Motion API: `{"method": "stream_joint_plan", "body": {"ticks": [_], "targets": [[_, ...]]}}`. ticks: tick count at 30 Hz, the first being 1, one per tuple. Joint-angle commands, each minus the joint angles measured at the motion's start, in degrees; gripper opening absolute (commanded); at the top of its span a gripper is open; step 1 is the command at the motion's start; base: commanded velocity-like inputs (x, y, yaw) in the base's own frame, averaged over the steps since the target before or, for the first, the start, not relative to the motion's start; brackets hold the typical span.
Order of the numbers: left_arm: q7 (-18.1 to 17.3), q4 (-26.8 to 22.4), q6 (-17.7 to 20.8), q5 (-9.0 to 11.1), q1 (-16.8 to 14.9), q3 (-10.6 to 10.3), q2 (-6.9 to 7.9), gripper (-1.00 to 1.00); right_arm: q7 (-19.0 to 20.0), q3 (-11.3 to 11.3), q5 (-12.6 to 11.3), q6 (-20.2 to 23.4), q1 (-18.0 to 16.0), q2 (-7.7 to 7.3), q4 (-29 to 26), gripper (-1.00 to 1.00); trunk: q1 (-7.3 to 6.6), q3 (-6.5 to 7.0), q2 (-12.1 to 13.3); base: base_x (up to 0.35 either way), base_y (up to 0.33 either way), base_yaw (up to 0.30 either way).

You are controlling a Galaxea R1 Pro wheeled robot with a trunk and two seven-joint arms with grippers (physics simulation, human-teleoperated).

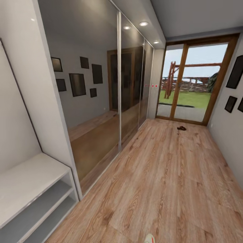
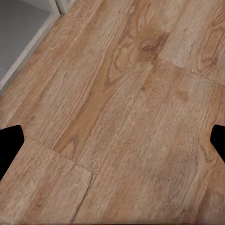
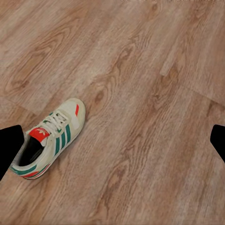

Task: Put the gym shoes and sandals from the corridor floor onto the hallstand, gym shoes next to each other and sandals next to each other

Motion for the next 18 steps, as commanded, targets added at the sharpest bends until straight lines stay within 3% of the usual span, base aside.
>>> {"method": "stream_joint_plan", "body": {"ticks": [1, 9, 18], "targets": [[-0.1, 0.1, -0.2, 0.0, 0.0, 0.0, -0.01, 1.0, 0.0, 0.0, 0.0, -0.2, 0.0, 0.0, 0.0, 1.0, 0.0, -0.11, 0.0, 0.0, 0.0, 0.221], [0.4, 0.1, -0.3, 0.0, 0.0, 0.0, -0.08, 1.0, 0.0, -0.1, -0.1, -0.3, 0.0, 0.0, 0.1, 1.0, 0.0, -0.52, 0.0, -0.224, -0.032, 0.226], [0.6, 0.1, -0.3, 0.0, 0.0, 0.0, -0.05, 1.0, 0.0, -0.2, -0.1, -0.3, 0.0, 0.0, 1.1, 1.0, 0.0, -1.01, 0.0, -0.283, -0.176, 0.226]]}}
